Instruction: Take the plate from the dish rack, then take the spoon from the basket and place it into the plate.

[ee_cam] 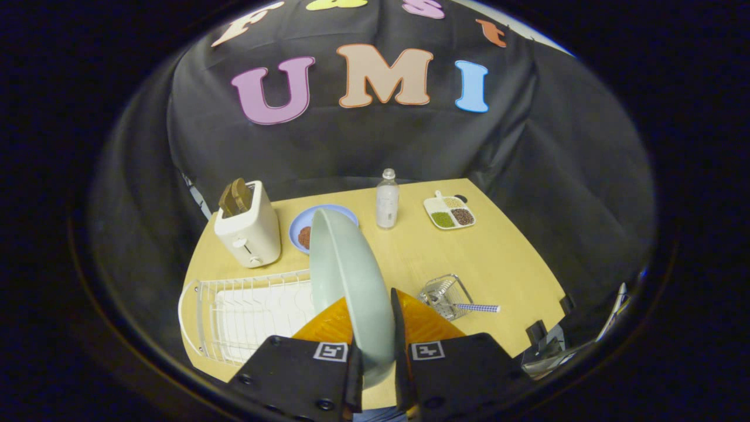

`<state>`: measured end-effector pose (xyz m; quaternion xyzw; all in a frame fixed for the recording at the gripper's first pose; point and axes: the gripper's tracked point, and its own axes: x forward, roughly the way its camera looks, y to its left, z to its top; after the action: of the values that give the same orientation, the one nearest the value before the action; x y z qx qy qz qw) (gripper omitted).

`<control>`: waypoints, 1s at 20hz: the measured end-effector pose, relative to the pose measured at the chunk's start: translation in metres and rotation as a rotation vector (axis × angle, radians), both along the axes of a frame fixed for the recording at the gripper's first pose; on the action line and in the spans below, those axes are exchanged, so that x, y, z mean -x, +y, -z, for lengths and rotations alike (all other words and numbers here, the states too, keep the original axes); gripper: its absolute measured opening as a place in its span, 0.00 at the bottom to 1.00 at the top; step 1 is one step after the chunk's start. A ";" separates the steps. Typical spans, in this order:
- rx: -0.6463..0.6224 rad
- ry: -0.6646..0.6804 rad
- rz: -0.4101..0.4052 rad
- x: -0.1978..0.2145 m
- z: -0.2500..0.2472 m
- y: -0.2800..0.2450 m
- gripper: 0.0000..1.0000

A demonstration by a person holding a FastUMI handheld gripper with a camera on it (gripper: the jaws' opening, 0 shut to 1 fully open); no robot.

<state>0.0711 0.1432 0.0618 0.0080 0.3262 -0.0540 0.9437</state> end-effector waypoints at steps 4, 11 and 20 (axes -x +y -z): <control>-0.040 -0.058 0.107 0.039 -0.016 -0.041 0.25; -0.125 -0.117 0.309 0.124 -0.010 -0.117 0.25; -0.293 -0.001 0.608 0.189 0.093 -0.215 0.25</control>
<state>-0.1179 -0.0713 -0.0314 0.2406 0.3126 -0.2853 0.8735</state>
